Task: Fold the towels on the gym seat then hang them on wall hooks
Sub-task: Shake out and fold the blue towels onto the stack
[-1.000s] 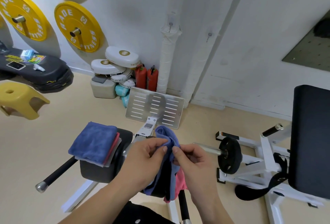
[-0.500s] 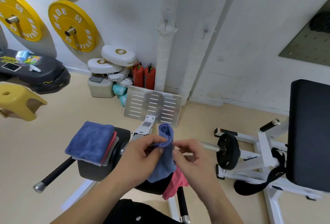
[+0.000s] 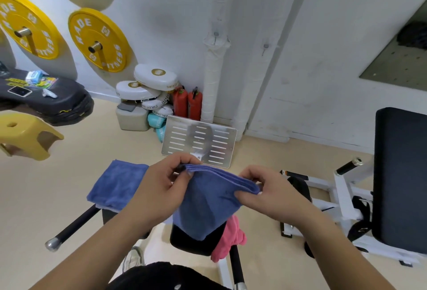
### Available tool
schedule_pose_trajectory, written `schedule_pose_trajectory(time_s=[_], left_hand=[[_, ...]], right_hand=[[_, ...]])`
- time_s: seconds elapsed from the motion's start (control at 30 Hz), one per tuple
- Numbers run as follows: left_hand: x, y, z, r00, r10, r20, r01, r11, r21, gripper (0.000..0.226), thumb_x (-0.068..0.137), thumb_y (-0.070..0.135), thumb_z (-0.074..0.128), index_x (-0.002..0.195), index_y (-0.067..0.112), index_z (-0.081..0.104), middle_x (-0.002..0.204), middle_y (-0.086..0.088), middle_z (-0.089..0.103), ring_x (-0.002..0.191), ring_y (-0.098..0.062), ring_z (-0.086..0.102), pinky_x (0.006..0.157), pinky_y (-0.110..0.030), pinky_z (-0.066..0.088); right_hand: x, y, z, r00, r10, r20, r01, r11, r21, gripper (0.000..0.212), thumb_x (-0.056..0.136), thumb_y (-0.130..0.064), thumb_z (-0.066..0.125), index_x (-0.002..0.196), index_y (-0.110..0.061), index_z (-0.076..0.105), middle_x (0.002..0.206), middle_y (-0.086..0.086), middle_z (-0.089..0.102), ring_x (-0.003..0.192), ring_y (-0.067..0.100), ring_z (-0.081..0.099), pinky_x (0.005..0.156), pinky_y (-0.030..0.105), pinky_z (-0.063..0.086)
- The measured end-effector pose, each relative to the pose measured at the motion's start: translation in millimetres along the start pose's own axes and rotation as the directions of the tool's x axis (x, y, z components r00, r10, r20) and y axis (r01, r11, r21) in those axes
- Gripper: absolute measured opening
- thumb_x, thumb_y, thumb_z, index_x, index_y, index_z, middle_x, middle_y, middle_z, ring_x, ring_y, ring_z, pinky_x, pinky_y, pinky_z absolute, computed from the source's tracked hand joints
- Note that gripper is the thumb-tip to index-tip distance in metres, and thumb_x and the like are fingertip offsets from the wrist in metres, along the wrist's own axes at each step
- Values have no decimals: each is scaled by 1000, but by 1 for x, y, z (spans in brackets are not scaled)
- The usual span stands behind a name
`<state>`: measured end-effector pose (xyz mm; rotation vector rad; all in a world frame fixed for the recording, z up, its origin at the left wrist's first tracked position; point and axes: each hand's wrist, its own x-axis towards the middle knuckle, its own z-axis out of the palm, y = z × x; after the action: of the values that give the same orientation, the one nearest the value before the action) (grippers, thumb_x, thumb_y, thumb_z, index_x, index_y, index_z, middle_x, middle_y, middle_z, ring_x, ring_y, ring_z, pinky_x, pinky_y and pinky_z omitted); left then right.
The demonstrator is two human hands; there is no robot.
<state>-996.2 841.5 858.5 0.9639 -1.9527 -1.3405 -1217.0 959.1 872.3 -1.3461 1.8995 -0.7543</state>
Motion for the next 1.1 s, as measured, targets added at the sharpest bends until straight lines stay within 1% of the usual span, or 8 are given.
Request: schedule_pose_trajectory(time_s=[0.2,0.33,0.47,0.63,0.7,0.87,1.0,1.1], left_hand=[[-4,-13,7,998,-10,-64,7,999,-44,27,102,8,55,102,33,65,91,11,72,83,-4,66,69,-11,48],[2,-7,11,999,33,20,-33,999,-35,24,102,7,57,108,30,62,89,11,72,75,-4,65,68,-14,48],[12,4,19,974,39,225,-37,999,-14,33,100,9,59,119,35,55,94,5,75,85,-19,71,80,-32,57],[16,4,24,982,-4,186,42,978,-203,31,100,3,60,120,26,57,88,3,74,80,-20,68,75,-32,55],[12,-12,19,974,-103,202,153,956,-252,28,98,4,65,118,23,59,83,4,69,76,-16,62,69,-30,51],[-1,-54,18,820,-200,536,98,972,213,33,80,38,81,105,21,70,96,-1,73,90,-17,70,81,-37,59],[-6,-81,24,823,-305,478,55,882,468,28,74,45,70,94,26,66,89,6,69,84,-14,66,77,-36,57],[-12,-103,25,862,-313,398,116,887,447,20,84,45,66,91,28,60,85,6,67,79,-14,65,72,-33,55]], right_hand=[[-1,3,26,973,183,-144,-81,846,527,12,100,-13,64,108,-21,69,99,5,76,99,24,73,83,35,60],[3,4,22,940,110,-324,-44,978,205,32,88,-12,73,108,-33,63,97,-17,72,96,2,68,82,23,56],[9,-21,5,994,-107,-28,103,989,-102,64,80,-27,83,135,-42,55,126,-31,59,119,-17,51,90,-4,36],[25,-30,4,996,-92,0,91,987,-136,16,89,-35,76,102,-26,76,92,-7,75,90,6,66,79,27,53],[27,-25,5,990,-118,-73,109,986,-123,8,93,-29,72,91,-23,77,84,-6,73,84,8,65,75,26,52],[30,-16,3,959,-97,-267,109,994,29,10,97,-24,67,87,-27,71,83,-11,70,84,5,64,71,12,46],[27,-3,-13,936,-65,-346,79,996,28,13,99,-22,63,88,-26,70,81,-11,70,83,2,63,70,7,43],[23,13,-21,904,-23,-426,41,999,33,13,100,-21,61,91,-27,69,79,-10,70,80,-4,62,68,6,43]])
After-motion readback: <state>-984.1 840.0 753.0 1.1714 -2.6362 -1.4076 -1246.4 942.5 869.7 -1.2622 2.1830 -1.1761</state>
